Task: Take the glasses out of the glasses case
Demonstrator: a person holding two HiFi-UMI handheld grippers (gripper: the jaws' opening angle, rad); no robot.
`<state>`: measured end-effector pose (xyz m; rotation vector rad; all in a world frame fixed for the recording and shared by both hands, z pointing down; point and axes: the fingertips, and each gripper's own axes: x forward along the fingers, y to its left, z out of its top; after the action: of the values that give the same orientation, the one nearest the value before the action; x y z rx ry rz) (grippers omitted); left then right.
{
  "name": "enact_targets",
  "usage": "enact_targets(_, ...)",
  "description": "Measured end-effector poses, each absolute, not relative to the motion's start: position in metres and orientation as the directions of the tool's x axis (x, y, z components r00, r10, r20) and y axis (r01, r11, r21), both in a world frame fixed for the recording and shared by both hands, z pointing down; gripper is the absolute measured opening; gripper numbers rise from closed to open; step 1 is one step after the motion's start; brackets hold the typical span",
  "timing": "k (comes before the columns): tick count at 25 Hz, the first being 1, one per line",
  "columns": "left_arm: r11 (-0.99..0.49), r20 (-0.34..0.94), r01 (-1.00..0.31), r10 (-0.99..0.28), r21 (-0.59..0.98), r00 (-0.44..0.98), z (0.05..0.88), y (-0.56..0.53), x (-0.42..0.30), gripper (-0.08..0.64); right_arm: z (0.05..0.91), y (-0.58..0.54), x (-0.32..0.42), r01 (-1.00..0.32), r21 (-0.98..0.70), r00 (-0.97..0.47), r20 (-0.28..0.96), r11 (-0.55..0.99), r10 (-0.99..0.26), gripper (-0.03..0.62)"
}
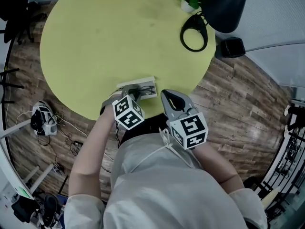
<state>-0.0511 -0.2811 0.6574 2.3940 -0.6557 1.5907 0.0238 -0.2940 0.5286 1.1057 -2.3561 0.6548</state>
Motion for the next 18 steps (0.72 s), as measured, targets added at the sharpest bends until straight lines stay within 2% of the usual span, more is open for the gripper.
enact_targets(6,-0.917,0.931,-0.389,-0.220,-0.094,0.292,0.669,-0.282,-0.051,0.034,0.535,-0.296,0.030,-0.805,-0.227,-0.561,0.593,0.549,-0.578,0.000)
enact_targets(12,-0.967,0.953,-0.227,-0.176,-0.120,0.248,0.671,-0.278,-0.050,0.017,0.535,-0.299,0.035,-0.815,-0.225,-0.549,0.595,0.534,-0.587,0.000)
enact_targets(18,-0.977,0.959,-0.190,-0.143,-0.097,0.244,0.672,-0.279,-0.049,0.015,0.538,-0.299,0.041,-0.823,-0.228,-0.539,0.605,0.520,-0.587,0.000)
